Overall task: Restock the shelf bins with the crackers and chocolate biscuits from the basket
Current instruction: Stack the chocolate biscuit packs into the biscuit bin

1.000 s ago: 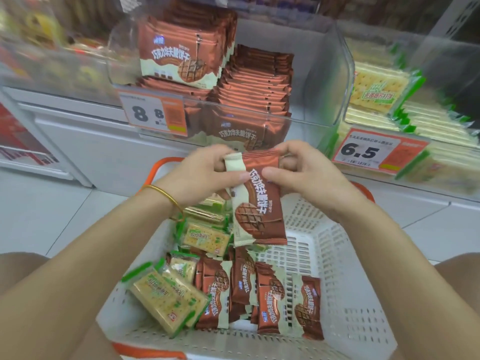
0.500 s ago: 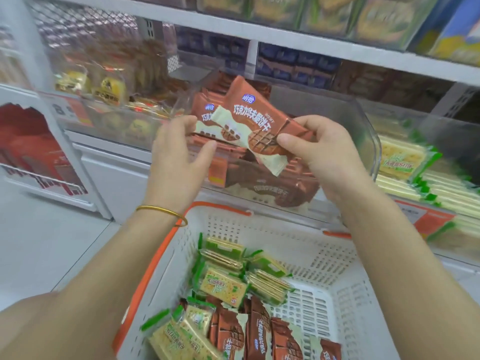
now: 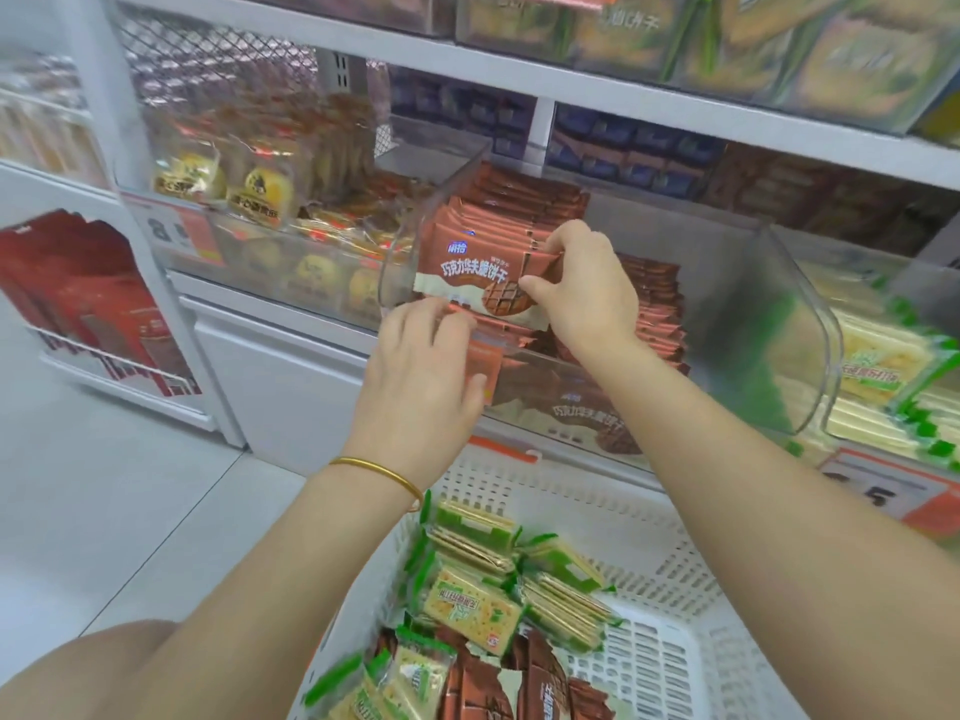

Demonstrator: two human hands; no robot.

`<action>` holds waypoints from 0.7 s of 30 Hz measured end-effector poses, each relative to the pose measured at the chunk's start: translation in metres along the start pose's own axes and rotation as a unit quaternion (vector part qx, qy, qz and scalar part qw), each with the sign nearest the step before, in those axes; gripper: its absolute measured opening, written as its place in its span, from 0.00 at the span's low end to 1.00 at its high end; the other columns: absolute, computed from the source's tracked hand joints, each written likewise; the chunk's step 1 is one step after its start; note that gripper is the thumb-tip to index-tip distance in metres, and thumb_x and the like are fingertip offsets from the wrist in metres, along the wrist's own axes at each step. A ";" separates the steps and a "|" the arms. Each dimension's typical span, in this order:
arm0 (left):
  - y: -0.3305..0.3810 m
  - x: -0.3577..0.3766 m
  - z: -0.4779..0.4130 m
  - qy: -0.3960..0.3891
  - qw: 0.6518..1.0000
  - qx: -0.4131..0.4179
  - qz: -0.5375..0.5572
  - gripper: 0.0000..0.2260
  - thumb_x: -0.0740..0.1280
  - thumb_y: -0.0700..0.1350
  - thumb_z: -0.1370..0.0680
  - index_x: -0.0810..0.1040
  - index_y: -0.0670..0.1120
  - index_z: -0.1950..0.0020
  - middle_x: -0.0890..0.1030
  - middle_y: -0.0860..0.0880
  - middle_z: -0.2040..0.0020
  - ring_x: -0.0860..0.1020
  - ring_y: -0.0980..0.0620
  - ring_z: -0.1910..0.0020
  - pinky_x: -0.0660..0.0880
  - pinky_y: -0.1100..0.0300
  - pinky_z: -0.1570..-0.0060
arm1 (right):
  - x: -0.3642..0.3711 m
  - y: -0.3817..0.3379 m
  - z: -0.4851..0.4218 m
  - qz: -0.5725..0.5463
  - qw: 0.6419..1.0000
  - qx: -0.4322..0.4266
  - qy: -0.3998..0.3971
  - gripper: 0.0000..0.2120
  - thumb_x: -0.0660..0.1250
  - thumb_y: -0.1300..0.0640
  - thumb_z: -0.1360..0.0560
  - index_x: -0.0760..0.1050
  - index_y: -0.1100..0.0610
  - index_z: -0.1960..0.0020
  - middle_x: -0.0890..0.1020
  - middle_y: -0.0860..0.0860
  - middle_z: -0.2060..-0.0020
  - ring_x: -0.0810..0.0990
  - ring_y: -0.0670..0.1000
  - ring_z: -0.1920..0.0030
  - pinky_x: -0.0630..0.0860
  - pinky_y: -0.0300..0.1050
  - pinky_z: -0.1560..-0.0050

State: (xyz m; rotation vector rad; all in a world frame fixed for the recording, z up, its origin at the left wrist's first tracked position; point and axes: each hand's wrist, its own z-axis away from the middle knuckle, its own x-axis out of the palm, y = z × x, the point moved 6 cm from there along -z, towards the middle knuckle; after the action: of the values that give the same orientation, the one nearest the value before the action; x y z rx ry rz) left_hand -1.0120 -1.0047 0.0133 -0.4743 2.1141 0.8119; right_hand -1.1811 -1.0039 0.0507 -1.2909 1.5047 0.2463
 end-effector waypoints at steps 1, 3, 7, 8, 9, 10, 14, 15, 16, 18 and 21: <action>0.000 0.000 0.000 -0.001 1.000 -0.001 0.001 0.20 0.71 0.41 0.28 0.74 0.39 0.38 0.72 0.40 0.36 0.66 0.39 0.34 0.64 0.47 0.35 | 0.000 0.001 0.001 0.011 1.000 0.005 0.006 0.18 0.70 0.50 0.27 0.68 0.53 0.42 0.74 0.51 0.45 0.77 0.54 0.47 0.65 0.45 0.58; 0.000 -0.001 -0.001 0.003 1.000 -0.001 0.003 0.19 0.70 0.40 0.28 0.75 0.39 0.39 0.72 0.40 0.36 0.66 0.38 0.35 0.65 0.47 0.35 | 0.002 0.002 0.003 0.004 1.000 0.015 0.008 0.21 0.71 0.50 0.27 0.65 0.55 0.42 0.73 0.52 0.44 0.77 0.55 0.48 0.66 0.46 0.58; 0.011 -0.006 0.005 0.041 0.998 0.023 0.030 0.17 0.65 0.40 0.28 0.75 0.40 0.39 0.74 0.42 0.38 0.69 0.40 0.37 0.67 0.47 0.36 | -0.019 0.003 0.011 -0.043 0.999 0.010 0.028 0.22 0.72 0.50 0.28 0.63 0.56 0.43 0.72 0.51 0.46 0.74 0.51 0.55 0.65 0.43 0.62; 0.019 -0.008 0.008 0.049 0.997 0.038 0.038 0.17 0.63 0.40 0.28 0.75 0.41 0.40 0.74 0.43 0.38 0.69 0.41 0.38 0.67 0.49 0.36 | -0.032 0.005 0.019 -0.072 0.997 0.004 0.038 0.20 0.71 0.51 0.27 0.64 0.55 0.45 0.72 0.51 0.48 0.73 0.49 0.57 0.66 0.43 0.63; 0.028 -0.008 0.012 0.052 0.996 0.059 0.046 0.16 0.63 0.39 0.28 0.76 0.41 0.40 0.74 0.44 0.39 0.70 0.43 0.39 0.66 0.51 0.37 | -0.046 0.007 0.031 -0.115 0.992 0.000 0.043 0.16 0.70 0.53 0.26 0.64 0.54 0.47 0.73 0.50 0.51 0.73 0.48 0.59 0.68 0.42 0.63; 0.038 -0.007 0.018 0.050 0.994 0.082 0.053 0.15 0.63 0.38 0.27 0.76 0.41 0.41 0.75 0.45 0.40 0.71 0.43 0.40 0.66 0.53 0.38 | -0.060 0.013 0.047 -0.169 0.985 -0.001 0.038 0.12 0.70 0.55 0.26 0.66 0.53 0.49 0.75 0.49 0.56 0.75 0.49 0.61 0.71 0.42 0.63; 0.080 0.024 0.052 -0.042 0.981 0.178 0.061 0.12 0.62 0.40 0.27 0.78 0.42 0.45 0.77 0.47 0.44 0.73 0.45 0.46 0.73 0.51 0.48 | -0.078 0.061 0.130 -0.310 0.940 0.043 -0.132 0.06 0.67 0.62 0.25 0.72 0.54 0.58 0.77 0.52 0.69 0.78 0.50 0.72 0.73 0.41 0.74; 0.086 0.039 0.063 -0.086 0.975 0.195 0.056 0.12 0.60 0.42 0.27 0.78 0.43 0.47 0.77 0.47 0.45 0.74 0.45 0.47 0.75 0.49 0.51 | -0.065 0.084 0.151 -0.281 0.937 0.071 -0.195 0.06 0.67 0.63 0.25 0.73 0.55 0.58 0.77 0.52 0.70 0.78 0.49 0.73 0.73 0.42 0.74; 0.093 0.054 0.074 -0.134 0.966 0.214 0.049 0.13 0.59 0.43 0.27 0.78 0.43 0.48 0.78 0.48 0.46 0.75 0.45 0.48 0.76 0.50 0.53 | -0.048 0.111 0.171 -0.236 0.932 0.104 -0.255 0.06 0.66 0.63 0.24 0.73 0.56 0.58 0.77 0.52 0.70 0.78 0.49 0.73 0.74 0.43 0.73; 0.103 0.085 0.097 -0.233 0.942 0.241 0.031 0.12 0.60 0.44 0.26 0.79 0.44 0.47 0.79 0.48 0.47 0.77 0.46 0.49 0.78 0.50 0.52 | -0.003 0.177 0.212 -0.123 0.908 0.172 -0.361 0.04 0.65 0.62 0.23 0.74 0.56 0.56 0.78 0.52 0.66 0.78 0.49 0.69 0.75 0.44 0.69; 0.109 0.121 0.125 -0.362 0.899 0.245 0.024 0.13 0.61 0.45 0.21 0.75 0.46 0.38 0.75 0.49 0.40 0.71 0.50 0.40 0.71 0.53 0.39 | 0.060 0.269 0.274 0.065 0.856 0.217 -0.465 0.11 0.63 0.60 0.22 0.73 0.58 0.41 0.77 0.56 0.45 0.78 0.54 0.47 0.73 0.42 0.52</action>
State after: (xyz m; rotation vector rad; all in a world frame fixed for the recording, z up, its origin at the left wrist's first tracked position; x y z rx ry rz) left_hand -1.0790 -0.8469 -0.0997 0.1460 1.5355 0.3592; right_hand -1.2284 -0.7367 -0.2276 -0.5395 0.7295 0.5000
